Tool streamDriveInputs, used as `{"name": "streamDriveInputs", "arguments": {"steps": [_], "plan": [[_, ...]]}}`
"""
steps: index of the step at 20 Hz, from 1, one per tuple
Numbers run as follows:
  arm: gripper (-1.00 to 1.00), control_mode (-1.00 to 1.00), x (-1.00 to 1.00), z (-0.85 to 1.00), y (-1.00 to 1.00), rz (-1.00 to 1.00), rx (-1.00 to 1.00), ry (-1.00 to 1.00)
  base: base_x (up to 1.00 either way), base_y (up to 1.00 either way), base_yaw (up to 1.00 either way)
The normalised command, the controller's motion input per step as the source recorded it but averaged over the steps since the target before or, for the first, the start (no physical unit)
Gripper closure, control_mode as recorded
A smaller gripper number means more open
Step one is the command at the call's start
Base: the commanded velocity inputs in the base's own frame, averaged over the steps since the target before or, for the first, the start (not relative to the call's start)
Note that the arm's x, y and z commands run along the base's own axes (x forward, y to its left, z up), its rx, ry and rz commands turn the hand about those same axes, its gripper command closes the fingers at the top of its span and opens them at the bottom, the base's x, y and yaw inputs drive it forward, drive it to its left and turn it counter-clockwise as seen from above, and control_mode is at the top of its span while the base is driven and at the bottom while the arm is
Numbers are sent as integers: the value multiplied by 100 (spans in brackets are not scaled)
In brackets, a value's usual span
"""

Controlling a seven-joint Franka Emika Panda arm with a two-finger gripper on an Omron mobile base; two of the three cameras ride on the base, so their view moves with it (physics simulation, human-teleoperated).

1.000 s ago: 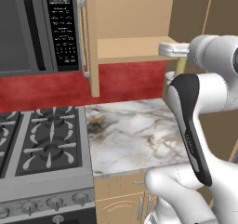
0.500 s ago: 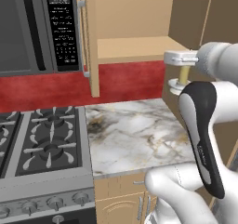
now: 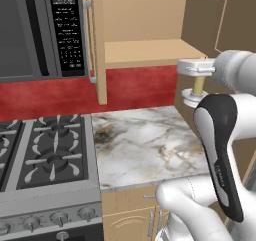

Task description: Get the candle and the beer from the cabinet and move them to the dining counter.

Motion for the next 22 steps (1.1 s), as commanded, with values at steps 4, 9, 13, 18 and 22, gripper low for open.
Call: {"name": "streamDriveInputs", "arguments": {"steps": [4, 9, 13, 18, 22], "plan": [[100, -100, -12, 0, 3, 0, 0, 0, 0, 0, 0], [100, -100, -26, 0, 3, 0, 0, 0, 0, 0, 0], [100, -100, -30, 0, 0, 0, 0, 2, 0, 0, 0], [100, -100, -21, 0, 0, 0, 0, 2, 0, 0, 0], [100, 100, -9, 0, 0, 0, 0, 3, -6, 0, 0]]}}
